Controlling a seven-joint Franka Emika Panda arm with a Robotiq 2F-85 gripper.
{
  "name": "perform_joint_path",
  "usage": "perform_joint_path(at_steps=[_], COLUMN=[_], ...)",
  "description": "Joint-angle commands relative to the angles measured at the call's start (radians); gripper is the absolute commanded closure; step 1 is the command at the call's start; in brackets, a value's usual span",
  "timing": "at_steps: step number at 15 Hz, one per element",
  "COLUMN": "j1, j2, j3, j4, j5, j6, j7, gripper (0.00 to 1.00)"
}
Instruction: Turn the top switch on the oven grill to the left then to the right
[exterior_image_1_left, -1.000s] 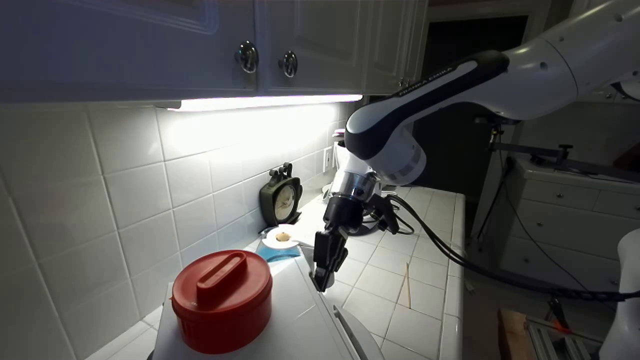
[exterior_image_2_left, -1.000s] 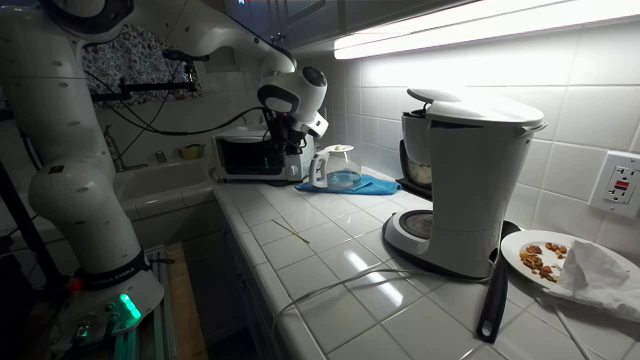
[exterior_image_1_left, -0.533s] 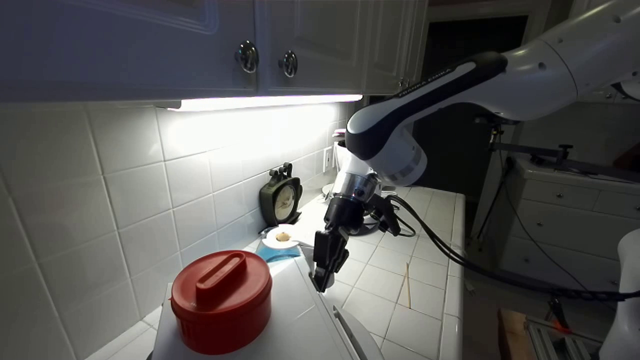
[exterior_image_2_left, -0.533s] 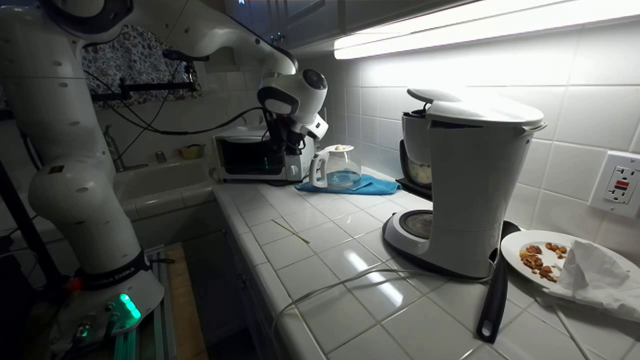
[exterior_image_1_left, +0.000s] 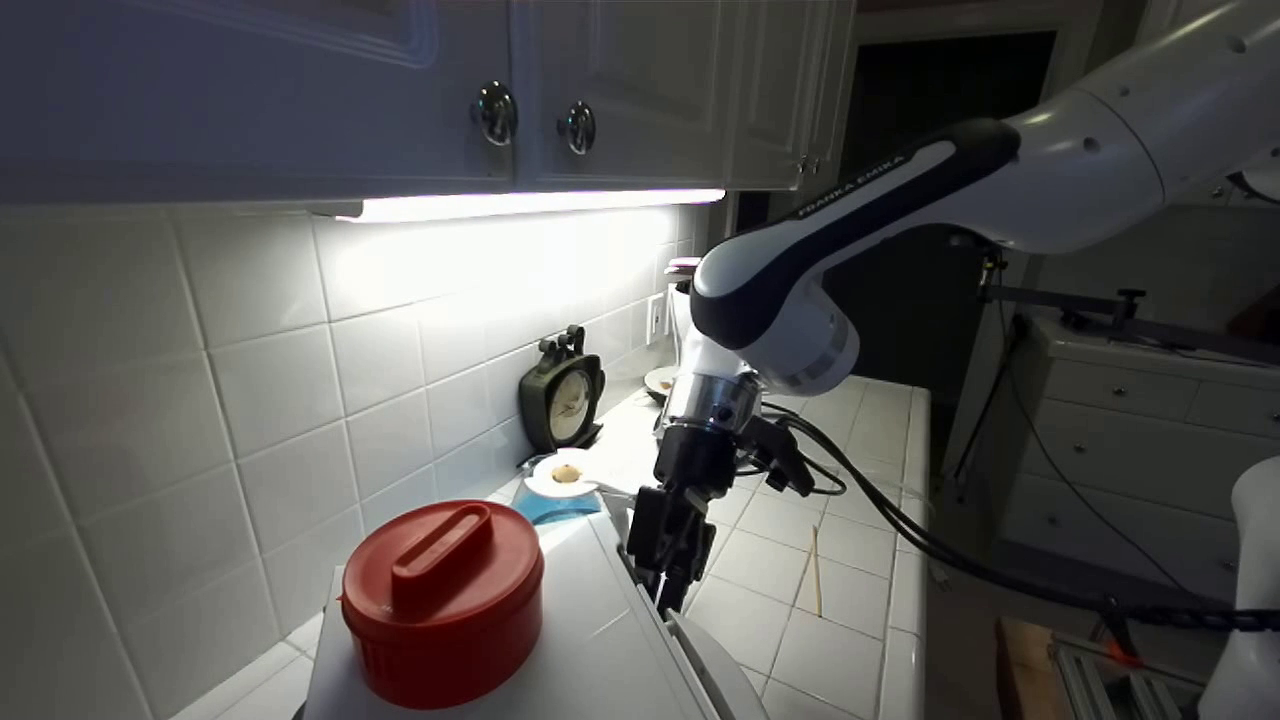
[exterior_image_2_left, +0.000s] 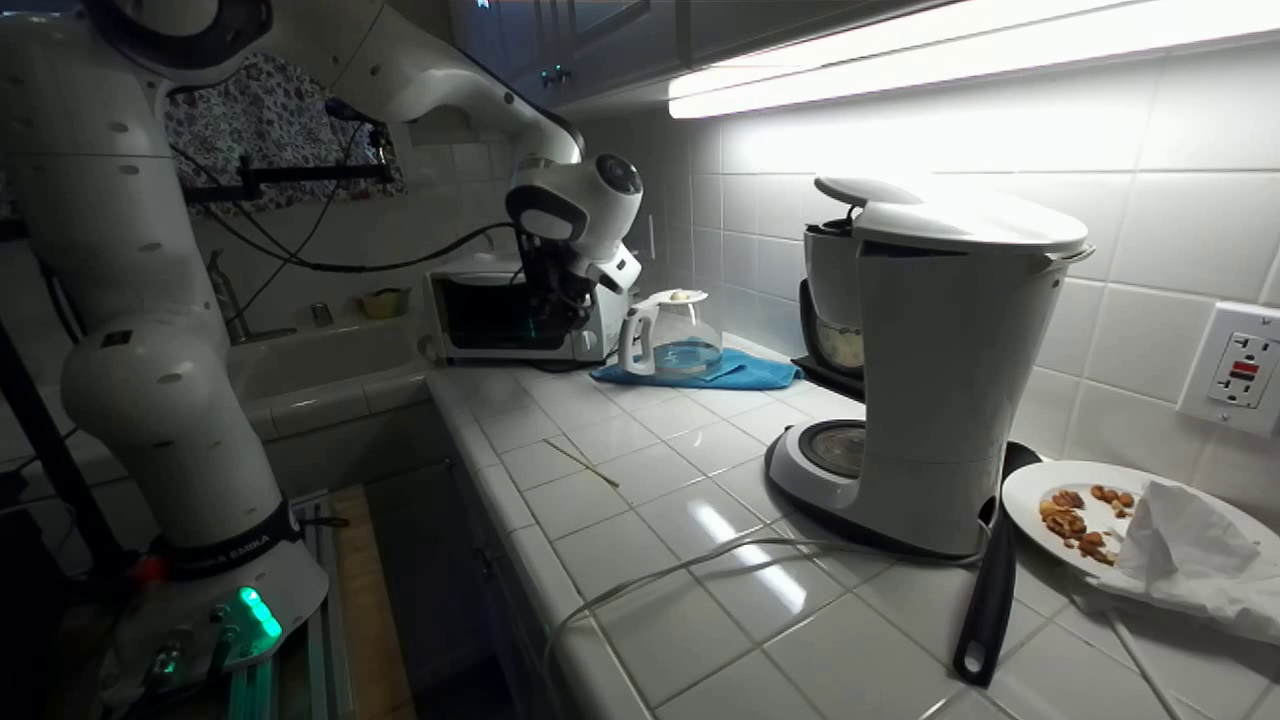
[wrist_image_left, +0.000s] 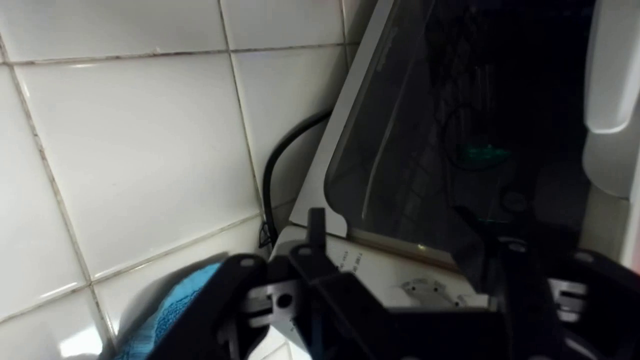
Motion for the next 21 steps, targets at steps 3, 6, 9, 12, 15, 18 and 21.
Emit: perform_joint_path(at_steps=[3,6,9,12,15,18,21], j1=[0.026,0.037,0.049,0.057,0.054,0.055,0.062], j2=[-0.051,-0.083,-0.129,-0.177,-0.220,-0.252,-0.280], j3=[0.013,0.022,0.036,0.046,0.055,0.060,0.058], j4=[-0.019,-0.011,-0.002,0.004,0.012,0.014,0.008], j5=[-0.158,-0.294,-0.383,-0.511,-0.677,-0.777,-0.788], j6=[0.071,0.049,0.001,-0.048,-0.092,-0.106,-0.094], j7=[0.109,0.186,0.214,0.269,0.332,0.358,0.319], gripper=[0.00,0.00,0.00,0.00,0.00,0.00,0.00])
